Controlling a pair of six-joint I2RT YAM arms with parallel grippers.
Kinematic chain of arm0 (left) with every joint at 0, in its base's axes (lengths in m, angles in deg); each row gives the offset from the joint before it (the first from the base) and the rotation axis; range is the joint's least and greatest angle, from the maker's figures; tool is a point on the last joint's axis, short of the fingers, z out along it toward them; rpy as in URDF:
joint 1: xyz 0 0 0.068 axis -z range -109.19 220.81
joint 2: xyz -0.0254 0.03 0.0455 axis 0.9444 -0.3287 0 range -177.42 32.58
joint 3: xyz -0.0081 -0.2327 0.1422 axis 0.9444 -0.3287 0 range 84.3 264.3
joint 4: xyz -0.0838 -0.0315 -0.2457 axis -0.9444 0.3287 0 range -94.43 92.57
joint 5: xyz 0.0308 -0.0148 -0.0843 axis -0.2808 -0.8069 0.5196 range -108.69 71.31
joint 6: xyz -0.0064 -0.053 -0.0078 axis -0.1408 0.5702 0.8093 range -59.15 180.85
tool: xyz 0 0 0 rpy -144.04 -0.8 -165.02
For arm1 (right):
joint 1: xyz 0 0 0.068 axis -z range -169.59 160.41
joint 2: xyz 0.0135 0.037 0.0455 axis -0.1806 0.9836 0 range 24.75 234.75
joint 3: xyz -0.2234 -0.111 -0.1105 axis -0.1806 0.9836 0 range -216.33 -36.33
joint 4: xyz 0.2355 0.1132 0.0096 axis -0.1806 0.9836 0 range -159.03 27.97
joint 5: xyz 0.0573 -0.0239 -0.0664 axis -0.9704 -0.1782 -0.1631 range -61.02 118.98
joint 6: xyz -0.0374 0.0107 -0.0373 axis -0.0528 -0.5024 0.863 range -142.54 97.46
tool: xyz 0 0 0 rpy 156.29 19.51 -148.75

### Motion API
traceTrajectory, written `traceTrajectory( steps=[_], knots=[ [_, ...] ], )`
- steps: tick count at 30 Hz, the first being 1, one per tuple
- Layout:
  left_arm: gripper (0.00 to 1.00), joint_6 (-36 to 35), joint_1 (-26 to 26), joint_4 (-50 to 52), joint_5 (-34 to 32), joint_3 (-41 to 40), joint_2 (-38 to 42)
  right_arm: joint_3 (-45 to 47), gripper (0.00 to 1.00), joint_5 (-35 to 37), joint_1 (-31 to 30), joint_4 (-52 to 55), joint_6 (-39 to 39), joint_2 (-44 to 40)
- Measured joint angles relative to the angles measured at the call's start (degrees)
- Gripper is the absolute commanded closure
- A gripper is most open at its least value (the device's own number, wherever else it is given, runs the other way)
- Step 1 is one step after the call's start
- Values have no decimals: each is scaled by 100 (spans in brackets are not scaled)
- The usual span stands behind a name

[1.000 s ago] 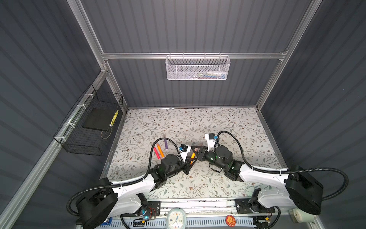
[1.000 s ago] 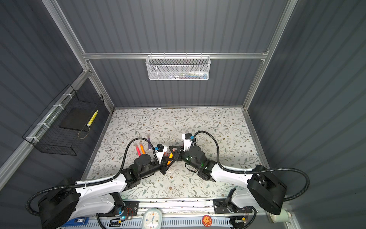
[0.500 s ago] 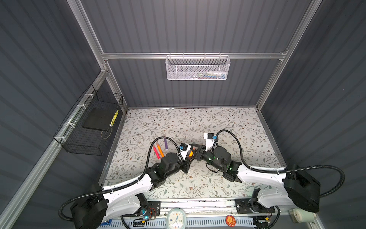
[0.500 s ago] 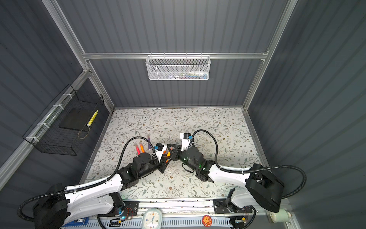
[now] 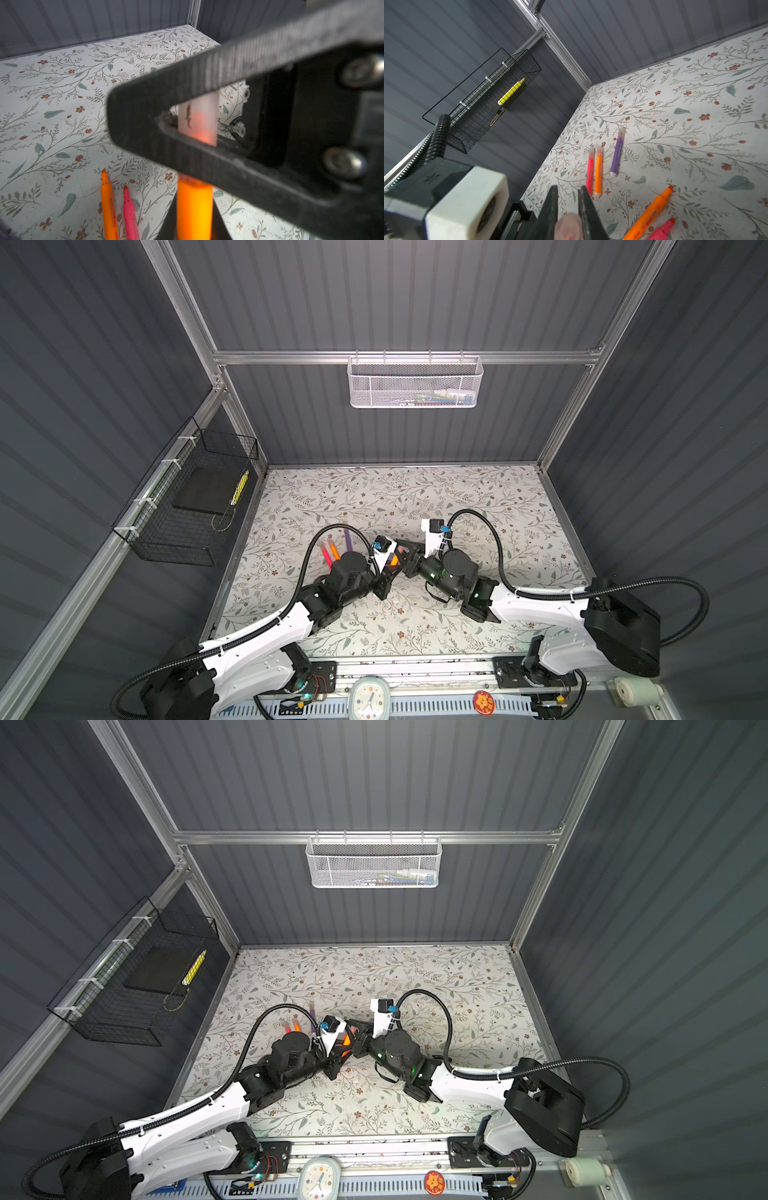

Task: Insert pens into pen caps
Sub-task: Put on the pen cap to the pen.

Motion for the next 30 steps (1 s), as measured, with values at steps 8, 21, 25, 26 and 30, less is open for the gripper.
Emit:
traceTrajectory(
  steps=[8, 21, 25, 26, 30],
  knots=[
    [100, -101, -66, 254, 208, 2, 256, 2, 100, 44, -140, -98, 162, -46],
    [100, -103, -87, 186, 568, -15, 352, 129, 100, 39, -188, -83, 258, -304],
    [100, -76, -87, -24, 629, -146, 350, 199, 100, -4, -188, -118, 262, -337],
    [100, -44, -87, -81, 654, -195, 350, 212, 100, -22, -188, -109, 269, -334],
    [100, 74, -308, -273, 1169, -304, 350, 260, 100, -103, -190, -153, 302, -334]
  ],
)
